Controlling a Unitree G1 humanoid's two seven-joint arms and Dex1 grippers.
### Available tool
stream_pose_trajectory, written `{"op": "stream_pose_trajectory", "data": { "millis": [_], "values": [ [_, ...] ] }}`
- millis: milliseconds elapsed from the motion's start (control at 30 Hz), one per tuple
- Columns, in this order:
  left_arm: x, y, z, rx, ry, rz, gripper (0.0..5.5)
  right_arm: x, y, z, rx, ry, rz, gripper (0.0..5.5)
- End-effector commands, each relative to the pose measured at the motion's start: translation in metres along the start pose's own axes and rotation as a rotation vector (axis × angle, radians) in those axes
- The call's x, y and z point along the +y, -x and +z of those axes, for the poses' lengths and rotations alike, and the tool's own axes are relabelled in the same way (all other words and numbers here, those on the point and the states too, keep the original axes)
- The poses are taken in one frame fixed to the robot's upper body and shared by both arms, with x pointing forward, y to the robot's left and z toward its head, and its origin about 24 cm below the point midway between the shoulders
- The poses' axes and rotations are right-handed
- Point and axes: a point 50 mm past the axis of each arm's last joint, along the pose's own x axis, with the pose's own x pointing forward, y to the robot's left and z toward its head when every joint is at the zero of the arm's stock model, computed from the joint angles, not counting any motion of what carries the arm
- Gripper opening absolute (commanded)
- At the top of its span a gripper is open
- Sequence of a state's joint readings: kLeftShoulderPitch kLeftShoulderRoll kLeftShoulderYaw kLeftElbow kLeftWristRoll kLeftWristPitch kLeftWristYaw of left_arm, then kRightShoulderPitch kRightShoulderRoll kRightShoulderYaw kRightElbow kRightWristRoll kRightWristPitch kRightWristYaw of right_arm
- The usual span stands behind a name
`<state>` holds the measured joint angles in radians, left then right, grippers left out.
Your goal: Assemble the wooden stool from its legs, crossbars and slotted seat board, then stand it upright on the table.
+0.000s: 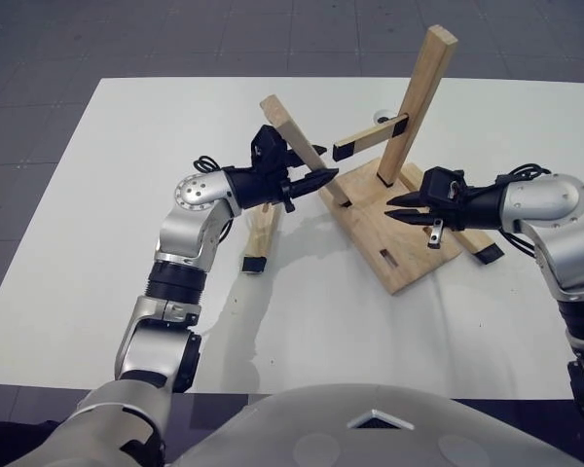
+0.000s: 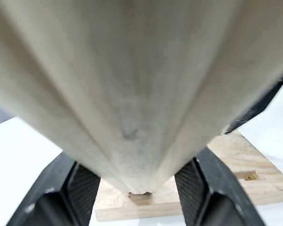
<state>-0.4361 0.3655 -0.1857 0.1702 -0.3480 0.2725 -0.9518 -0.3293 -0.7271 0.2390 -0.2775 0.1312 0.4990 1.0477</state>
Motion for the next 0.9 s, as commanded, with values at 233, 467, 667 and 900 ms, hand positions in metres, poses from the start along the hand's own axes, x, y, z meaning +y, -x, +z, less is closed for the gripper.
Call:
{"op": "stream_pose_trajectory", "data": {
  "millis": [233, 467, 667, 900],
  "values": [
    [-0.032, 0.017, -0.033, 0.446, -0.071, 0.085, 2.05, -0.004, 0.007, 0.003, -0.008, -0.011, -0.041, 0.74],
    [-0.031, 0.027, -0.039, 0.454, -0.026, 0.171, 2.05, -0.007, 0.006, 0.004, -0.009, -0.003, -0.033, 0.74],
    [-0.029, 0.032, -0.042, 0.408, 0.027, 0.253, 2.05, -0.006, 0.008, 0.003, -0.007, 0.0, -0.035, 0.74],
    [-0.034, 0.036, -0.049, 0.38, 0.195, 0.281, 2.05, -0.004, 0.009, 0.003, -0.007, 0.002, -0.039, 0.74]
  ]
}}
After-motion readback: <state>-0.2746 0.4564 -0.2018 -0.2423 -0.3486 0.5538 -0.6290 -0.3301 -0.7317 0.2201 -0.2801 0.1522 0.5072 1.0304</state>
